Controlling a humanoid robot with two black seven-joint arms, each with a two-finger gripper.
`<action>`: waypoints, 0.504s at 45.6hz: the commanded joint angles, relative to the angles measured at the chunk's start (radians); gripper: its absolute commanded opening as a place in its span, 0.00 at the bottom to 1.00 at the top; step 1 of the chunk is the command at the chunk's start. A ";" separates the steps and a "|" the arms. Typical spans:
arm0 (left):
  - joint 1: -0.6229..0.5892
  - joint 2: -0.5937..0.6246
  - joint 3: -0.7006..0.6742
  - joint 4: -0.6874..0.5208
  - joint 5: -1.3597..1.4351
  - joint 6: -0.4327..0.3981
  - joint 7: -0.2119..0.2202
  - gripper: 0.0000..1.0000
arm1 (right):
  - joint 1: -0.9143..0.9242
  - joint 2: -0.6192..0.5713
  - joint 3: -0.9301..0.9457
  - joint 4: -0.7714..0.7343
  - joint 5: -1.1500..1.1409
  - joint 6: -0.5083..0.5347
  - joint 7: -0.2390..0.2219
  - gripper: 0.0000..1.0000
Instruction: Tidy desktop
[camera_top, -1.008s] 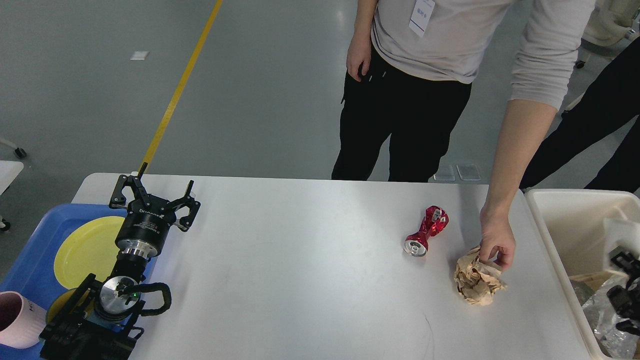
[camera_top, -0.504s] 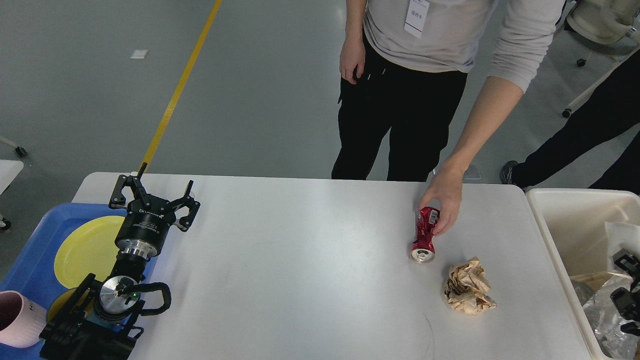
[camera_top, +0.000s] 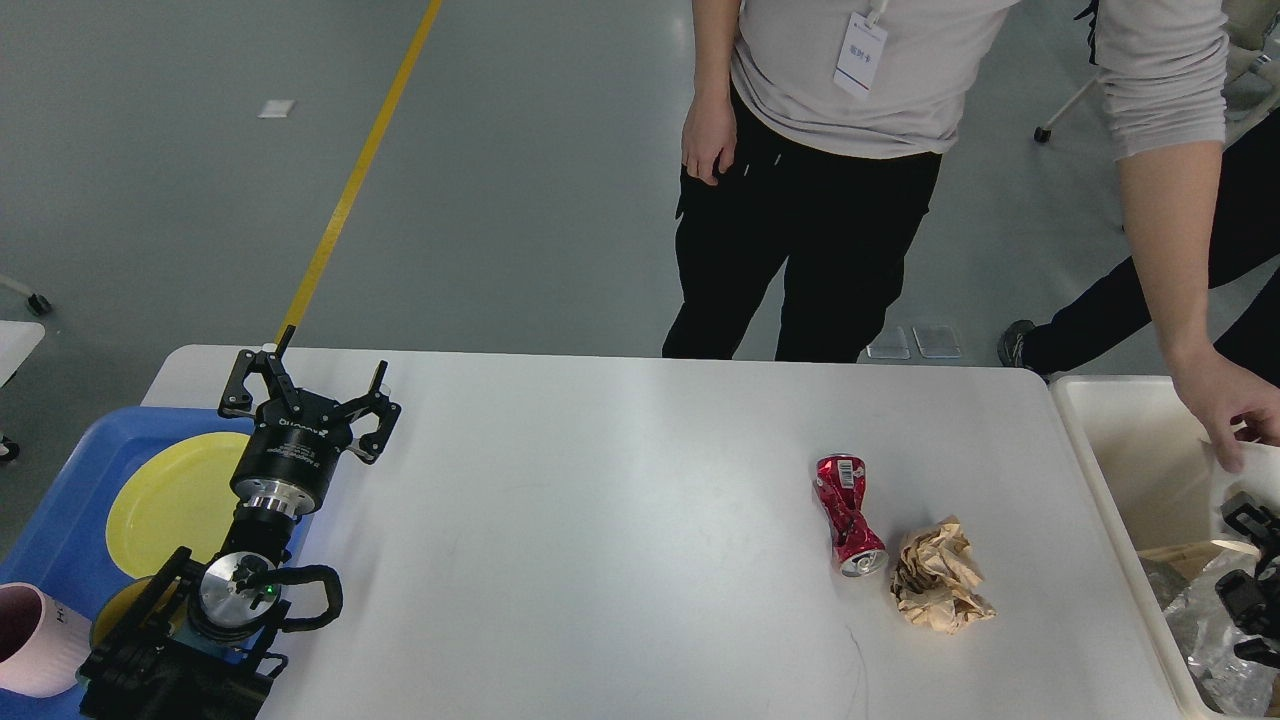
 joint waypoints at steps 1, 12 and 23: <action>0.000 0.000 0.000 -0.001 0.000 0.001 0.000 0.97 | 0.012 0.004 -0.001 0.003 -0.001 -0.002 -0.001 1.00; 0.000 0.000 0.000 0.000 0.000 0.001 0.000 0.97 | 0.006 0.016 -0.003 0.003 -0.001 -0.003 0.001 1.00; 0.000 0.000 -0.001 0.000 0.000 0.001 0.000 0.97 | 0.024 -0.004 -0.006 0.021 -0.005 0.008 -0.004 1.00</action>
